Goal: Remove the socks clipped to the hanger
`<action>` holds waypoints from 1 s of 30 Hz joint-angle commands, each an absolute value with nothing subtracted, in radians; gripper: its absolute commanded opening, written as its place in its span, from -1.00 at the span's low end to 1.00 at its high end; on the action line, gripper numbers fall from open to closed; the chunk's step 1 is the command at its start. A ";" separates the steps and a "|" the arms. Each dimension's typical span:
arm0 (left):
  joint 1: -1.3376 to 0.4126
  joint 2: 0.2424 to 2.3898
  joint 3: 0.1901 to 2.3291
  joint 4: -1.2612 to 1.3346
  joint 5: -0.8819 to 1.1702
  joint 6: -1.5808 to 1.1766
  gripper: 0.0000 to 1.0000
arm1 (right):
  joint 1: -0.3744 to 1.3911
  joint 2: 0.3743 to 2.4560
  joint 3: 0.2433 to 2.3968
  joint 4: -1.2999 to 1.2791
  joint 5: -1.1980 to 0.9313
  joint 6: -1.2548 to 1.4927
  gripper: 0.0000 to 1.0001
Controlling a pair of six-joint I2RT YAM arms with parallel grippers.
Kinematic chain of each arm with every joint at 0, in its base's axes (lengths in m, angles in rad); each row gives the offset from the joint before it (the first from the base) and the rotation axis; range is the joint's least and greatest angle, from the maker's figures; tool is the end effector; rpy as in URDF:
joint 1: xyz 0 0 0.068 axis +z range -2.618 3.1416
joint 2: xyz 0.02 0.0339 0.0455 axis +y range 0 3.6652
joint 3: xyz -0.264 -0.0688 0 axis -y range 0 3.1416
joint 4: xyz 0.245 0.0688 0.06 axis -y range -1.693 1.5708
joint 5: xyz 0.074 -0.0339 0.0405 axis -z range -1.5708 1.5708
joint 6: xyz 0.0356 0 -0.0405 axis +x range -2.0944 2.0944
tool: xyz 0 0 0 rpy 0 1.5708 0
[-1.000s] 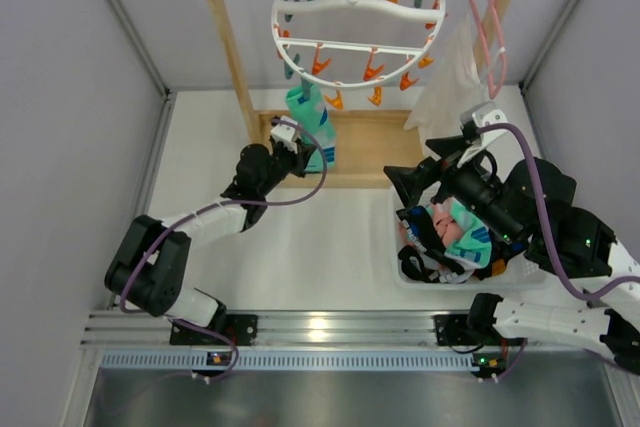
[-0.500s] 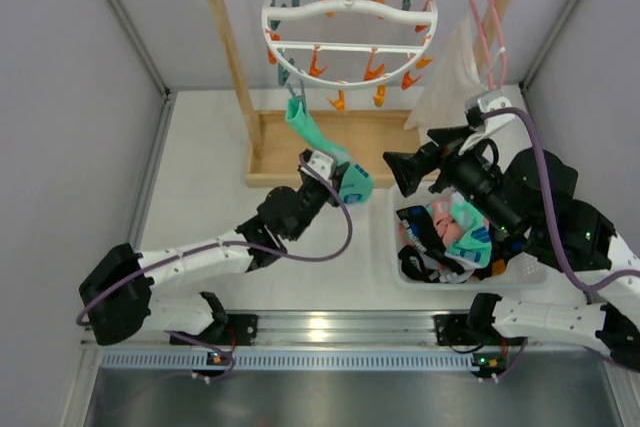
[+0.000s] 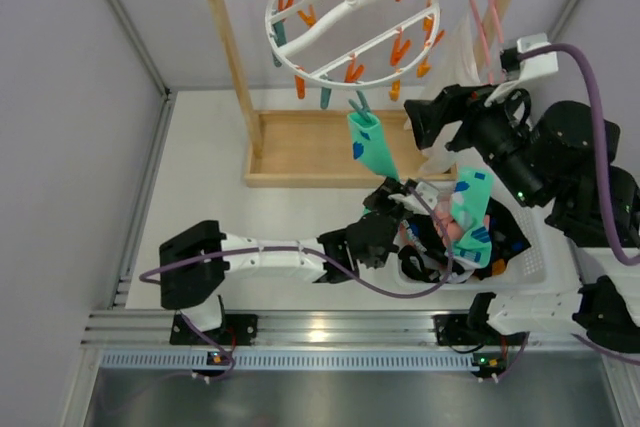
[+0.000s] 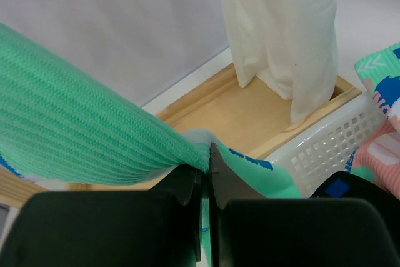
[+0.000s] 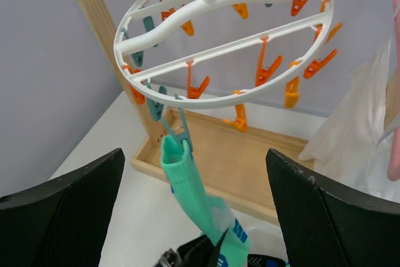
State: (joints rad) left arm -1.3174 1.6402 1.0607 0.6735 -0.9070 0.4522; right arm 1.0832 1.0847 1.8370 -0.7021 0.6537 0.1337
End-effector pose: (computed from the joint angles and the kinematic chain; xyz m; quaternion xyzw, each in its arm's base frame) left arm 0.1203 -0.3528 0.3019 0.2630 0.6340 -0.0110 0.7272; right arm 0.0832 0.1106 0.5633 -0.0914 0.6868 0.2107 0.6896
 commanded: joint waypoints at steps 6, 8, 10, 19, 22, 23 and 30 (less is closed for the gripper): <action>-1.361 1.772 1.220 0.704 -1.051 0.651 -1.00 | 1.075 1.347 2.019 -0.896 0.631 0.057 0.78; -1.362 1.764 1.212 0.704 -1.054 0.646 -1.00 | 1.048 1.365 2.026 -0.894 0.562 0.052 0.72; -1.362 1.753 1.195 0.704 -1.055 0.644 -1.00 | 1.008 1.384 2.026 -0.894 0.447 0.063 0.63; -1.361 1.683 1.086 0.704 -1.049 0.578 -1.00 | 0.847 1.393 1.971 -0.848 0.227 0.045 0.54; -1.361 1.675 1.072 0.704 -1.052 0.565 -1.00 | 0.818 1.396 1.947 -0.833 0.177 0.038 0.54; -1.361 1.672 1.069 0.704 -1.052 0.560 -1.00 | 0.805 1.402 1.942 -0.828 0.161 0.034 0.54; -1.362 1.658 1.052 0.704 -1.046 0.551 -1.00 | 0.788 1.459 1.937 -0.792 0.109 0.020 0.48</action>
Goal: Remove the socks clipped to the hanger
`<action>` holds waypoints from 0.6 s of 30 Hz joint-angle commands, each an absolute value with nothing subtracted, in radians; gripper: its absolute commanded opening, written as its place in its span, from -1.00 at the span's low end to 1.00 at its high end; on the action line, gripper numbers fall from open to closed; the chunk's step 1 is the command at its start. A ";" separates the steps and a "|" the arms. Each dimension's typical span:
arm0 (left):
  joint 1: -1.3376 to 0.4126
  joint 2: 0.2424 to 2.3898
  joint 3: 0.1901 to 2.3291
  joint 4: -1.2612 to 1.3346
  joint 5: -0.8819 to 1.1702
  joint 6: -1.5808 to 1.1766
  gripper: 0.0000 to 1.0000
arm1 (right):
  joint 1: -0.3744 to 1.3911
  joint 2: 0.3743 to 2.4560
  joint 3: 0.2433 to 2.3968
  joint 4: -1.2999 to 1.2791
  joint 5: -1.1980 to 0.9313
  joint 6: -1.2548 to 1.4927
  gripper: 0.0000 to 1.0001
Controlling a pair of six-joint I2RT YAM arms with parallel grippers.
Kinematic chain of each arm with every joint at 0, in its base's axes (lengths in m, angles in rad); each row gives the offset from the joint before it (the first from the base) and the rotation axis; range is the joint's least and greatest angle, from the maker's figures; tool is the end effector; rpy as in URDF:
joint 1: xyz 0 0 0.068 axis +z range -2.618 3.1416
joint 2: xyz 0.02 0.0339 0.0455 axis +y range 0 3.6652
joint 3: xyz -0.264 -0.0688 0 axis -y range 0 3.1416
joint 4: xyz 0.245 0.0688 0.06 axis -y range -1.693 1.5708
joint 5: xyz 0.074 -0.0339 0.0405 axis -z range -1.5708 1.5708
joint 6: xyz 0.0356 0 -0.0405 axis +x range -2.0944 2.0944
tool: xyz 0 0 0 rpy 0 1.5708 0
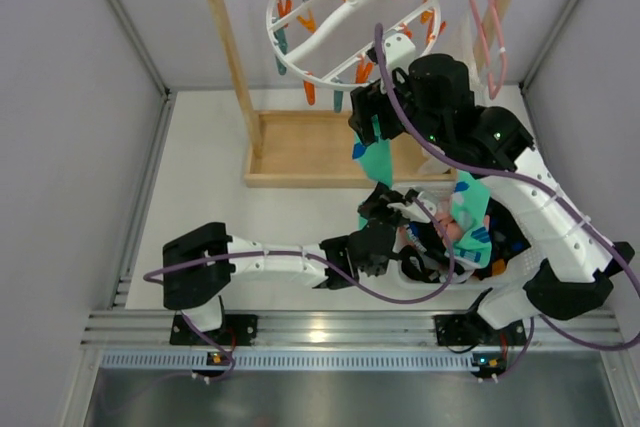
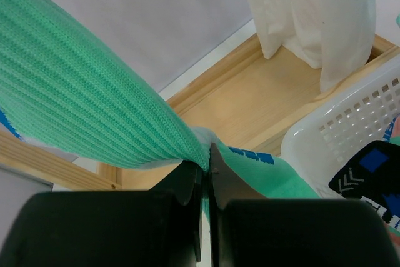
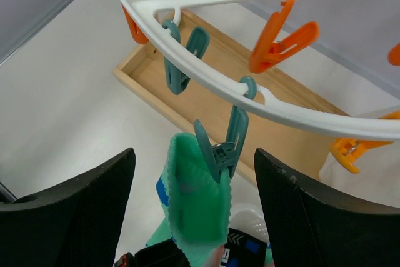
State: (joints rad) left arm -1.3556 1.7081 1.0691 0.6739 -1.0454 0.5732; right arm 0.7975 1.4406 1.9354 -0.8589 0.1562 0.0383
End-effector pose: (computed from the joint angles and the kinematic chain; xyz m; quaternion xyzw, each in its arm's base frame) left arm 0.1113 -0.3650 0.2803 0.2899 0.6381 0.0829 0.7084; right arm 0.1960 0.1928 0.5055 -0.2631 0.7789 0.1709 0.5431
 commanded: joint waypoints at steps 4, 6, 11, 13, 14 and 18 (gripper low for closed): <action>-1.362 1.644 1.039 0.704 -1.042 0.549 -1.00 | 0.790 1.491 1.947 -0.765 0.078 0.026 0.39; -1.362 1.640 1.034 0.704 -1.040 0.549 -1.00 | 0.788 1.506 1.954 -0.756 0.089 0.025 0.36; -1.362 1.618 1.008 0.704 -1.037 0.542 -1.00 | 0.788 1.531 1.959 -0.732 0.120 0.018 0.28; -1.362 1.608 0.996 0.706 -1.037 0.540 -1.00 | 0.788 1.539 1.960 -0.727 0.117 0.020 0.25; -1.362 1.605 0.993 0.704 -1.038 0.538 -1.00 | 0.790 1.542 1.963 -0.729 0.109 0.020 0.25; -1.362 1.589 0.979 0.704 -1.039 0.531 -1.00 | 0.790 1.542 1.965 -0.723 0.097 0.021 0.14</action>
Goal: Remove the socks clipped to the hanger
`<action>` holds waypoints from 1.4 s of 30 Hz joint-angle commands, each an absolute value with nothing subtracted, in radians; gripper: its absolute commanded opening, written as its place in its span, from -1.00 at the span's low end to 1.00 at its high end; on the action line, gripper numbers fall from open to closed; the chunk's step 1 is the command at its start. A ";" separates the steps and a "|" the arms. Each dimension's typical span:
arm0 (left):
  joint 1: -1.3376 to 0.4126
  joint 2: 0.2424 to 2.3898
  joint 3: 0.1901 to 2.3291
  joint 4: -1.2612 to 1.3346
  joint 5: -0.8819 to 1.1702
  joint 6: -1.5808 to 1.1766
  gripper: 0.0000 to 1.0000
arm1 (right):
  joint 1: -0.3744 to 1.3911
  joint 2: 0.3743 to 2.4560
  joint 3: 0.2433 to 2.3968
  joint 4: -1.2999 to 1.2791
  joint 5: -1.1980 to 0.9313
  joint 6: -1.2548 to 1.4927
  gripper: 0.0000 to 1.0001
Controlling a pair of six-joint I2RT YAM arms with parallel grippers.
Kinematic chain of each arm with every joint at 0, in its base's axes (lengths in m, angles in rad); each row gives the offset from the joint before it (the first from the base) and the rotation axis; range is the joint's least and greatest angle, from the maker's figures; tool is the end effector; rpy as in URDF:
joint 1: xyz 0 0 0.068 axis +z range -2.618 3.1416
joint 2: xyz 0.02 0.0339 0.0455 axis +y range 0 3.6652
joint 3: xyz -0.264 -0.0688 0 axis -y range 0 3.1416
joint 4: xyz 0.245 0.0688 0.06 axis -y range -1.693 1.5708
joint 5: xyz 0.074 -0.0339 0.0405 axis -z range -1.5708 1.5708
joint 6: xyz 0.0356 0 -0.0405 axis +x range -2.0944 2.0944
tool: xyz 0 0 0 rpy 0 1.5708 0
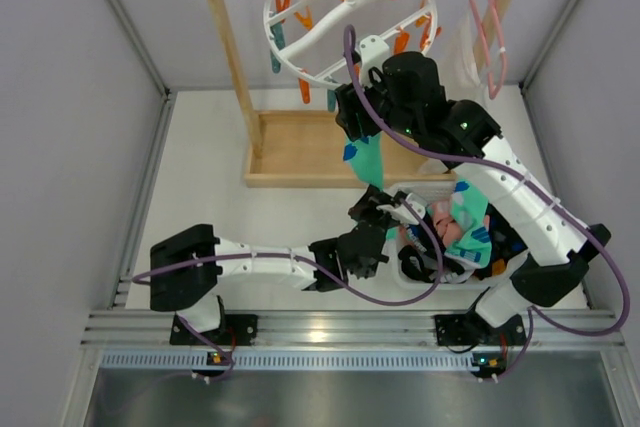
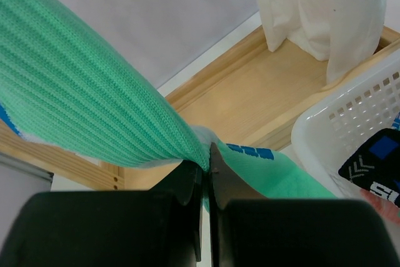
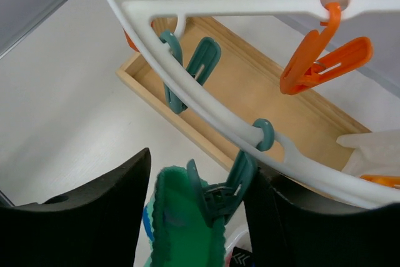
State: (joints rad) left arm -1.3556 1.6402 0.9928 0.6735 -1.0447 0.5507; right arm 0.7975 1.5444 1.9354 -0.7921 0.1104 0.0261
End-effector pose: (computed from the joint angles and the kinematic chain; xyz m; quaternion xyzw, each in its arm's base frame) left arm 0.1073 -0.3468 0.2794 0.2861 0.6416 0.0772 0.7075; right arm 0.2245 0.2244 0.4835 -0.2850 0.7828 0.1785 0.5236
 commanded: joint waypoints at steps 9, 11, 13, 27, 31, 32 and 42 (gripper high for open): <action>-1.362 1.569 0.963 0.703 -1.051 0.528 -1.00 | 0.788 1.542 1.976 -0.706 0.117 0.041 -0.01; -1.362 1.569 0.960 0.703 -1.057 0.526 -1.00 | 0.787 1.549 1.980 -0.701 0.121 0.048 -0.14; -1.364 1.562 0.953 0.703 -1.057 0.523 -1.00 | 0.787 1.552 1.980 -0.693 0.132 0.058 -0.31; -1.370 1.483 0.870 0.701 -1.112 0.476 -1.00 | 0.787 1.545 1.964 -0.644 0.084 0.117 -0.61; -1.399 1.411 0.830 0.692 -1.150 0.482 -1.00 | 0.787 1.525 1.937 -0.629 0.064 0.126 0.31; -1.432 1.399 0.825 0.686 -1.163 0.491 -1.00 | 0.787 1.519 1.936 -0.632 0.061 0.127 0.39; -1.655 1.313 0.744 0.684 -1.330 0.476 -1.00 | 0.788 1.342 1.769 -0.649 0.005 0.141 0.99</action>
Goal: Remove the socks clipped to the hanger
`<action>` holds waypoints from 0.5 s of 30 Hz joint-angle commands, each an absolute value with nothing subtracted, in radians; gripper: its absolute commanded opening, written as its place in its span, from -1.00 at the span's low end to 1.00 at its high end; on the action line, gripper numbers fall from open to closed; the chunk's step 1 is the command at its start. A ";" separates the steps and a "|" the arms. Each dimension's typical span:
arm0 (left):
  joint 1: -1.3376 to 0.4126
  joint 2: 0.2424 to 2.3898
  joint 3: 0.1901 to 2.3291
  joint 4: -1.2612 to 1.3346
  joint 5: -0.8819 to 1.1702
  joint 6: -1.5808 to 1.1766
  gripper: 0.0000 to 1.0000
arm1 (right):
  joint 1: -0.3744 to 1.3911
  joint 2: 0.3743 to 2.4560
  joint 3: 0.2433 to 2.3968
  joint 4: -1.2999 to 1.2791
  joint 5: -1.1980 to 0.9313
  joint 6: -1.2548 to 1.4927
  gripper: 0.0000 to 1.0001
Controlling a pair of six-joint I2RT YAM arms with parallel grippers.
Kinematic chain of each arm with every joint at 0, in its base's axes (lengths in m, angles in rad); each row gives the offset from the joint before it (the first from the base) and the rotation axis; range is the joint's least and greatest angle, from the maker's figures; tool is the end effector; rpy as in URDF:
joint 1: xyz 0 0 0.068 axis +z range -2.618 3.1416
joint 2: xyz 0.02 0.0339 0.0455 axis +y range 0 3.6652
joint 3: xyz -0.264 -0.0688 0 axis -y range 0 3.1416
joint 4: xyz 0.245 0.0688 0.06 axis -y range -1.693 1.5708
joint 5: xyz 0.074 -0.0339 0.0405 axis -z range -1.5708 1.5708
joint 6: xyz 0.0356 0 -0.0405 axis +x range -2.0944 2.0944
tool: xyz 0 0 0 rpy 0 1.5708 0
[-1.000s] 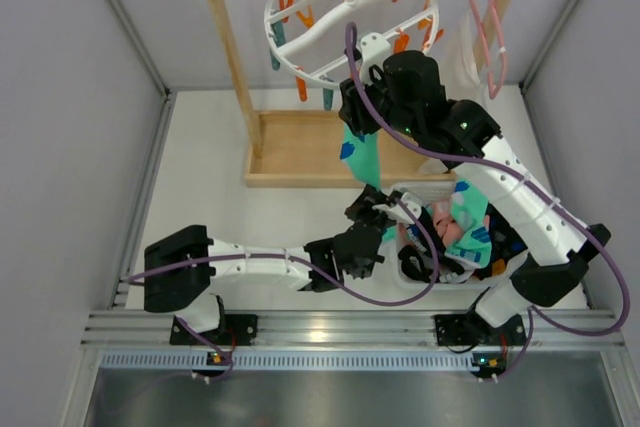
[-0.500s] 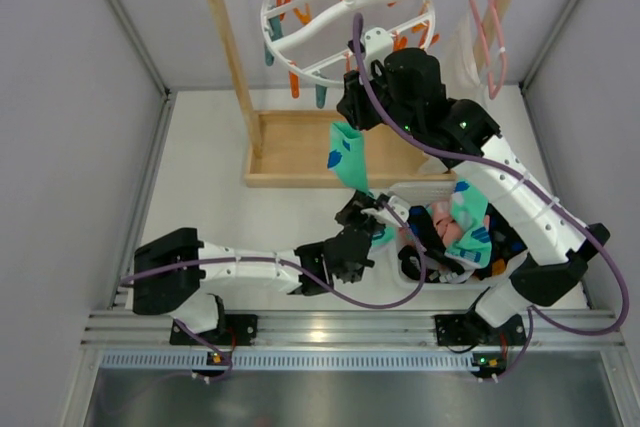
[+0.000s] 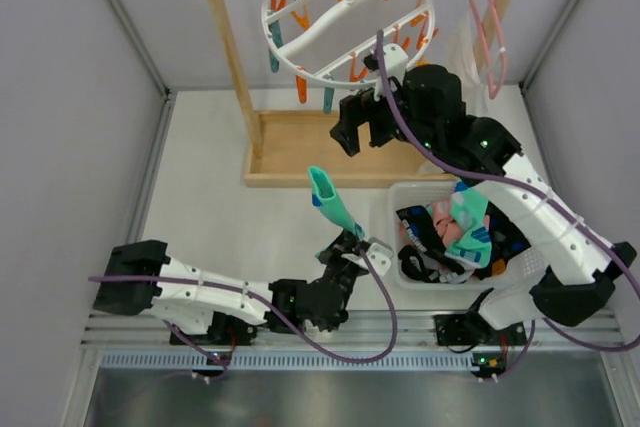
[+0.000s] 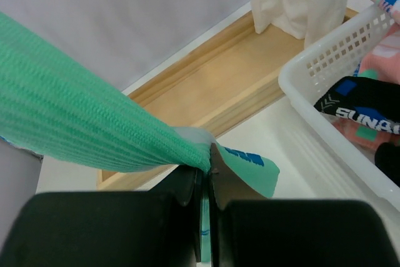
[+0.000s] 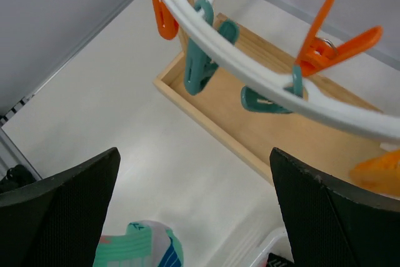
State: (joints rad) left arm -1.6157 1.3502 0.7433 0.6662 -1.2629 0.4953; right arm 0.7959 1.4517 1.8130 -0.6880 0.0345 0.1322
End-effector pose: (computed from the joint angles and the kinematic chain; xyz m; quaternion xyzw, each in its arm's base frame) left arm 0.0212 -0.2836 0.2857 0.2700 0.6466 0.0308 0.7128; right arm 0.2110 0.2138 0.4832 -0.2552 0.7715 0.2482 0.5273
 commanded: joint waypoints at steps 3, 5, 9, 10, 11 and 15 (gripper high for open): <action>-1.716 1.304 0.771 0.683 -1.312 0.459 -1.00 | 0.787 1.224 1.677 -0.660 0.014 0.132 0.99; -1.764 1.281 0.787 0.683 -1.280 0.428 -1.00 | 0.787 1.128 1.619 -0.704 0.040 0.109 0.99; -1.799 1.206 0.888 0.367 -0.933 0.122 -1.00 | 0.788 0.950 1.493 -0.782 0.171 0.115 0.99; -1.793 1.200 0.894 0.356 -0.904 0.083 -1.00 | 0.787 0.864 1.462 -0.784 0.196 0.121 0.99; -1.793 1.198 0.903 0.351 -0.891 0.072 -1.00 | 0.787 0.826 1.435 -0.782 0.222 0.136 0.99; -1.790 1.242 1.023 0.264 -0.822 0.057 -1.00 | 0.787 0.695 1.374 -0.825 0.296 0.170 0.99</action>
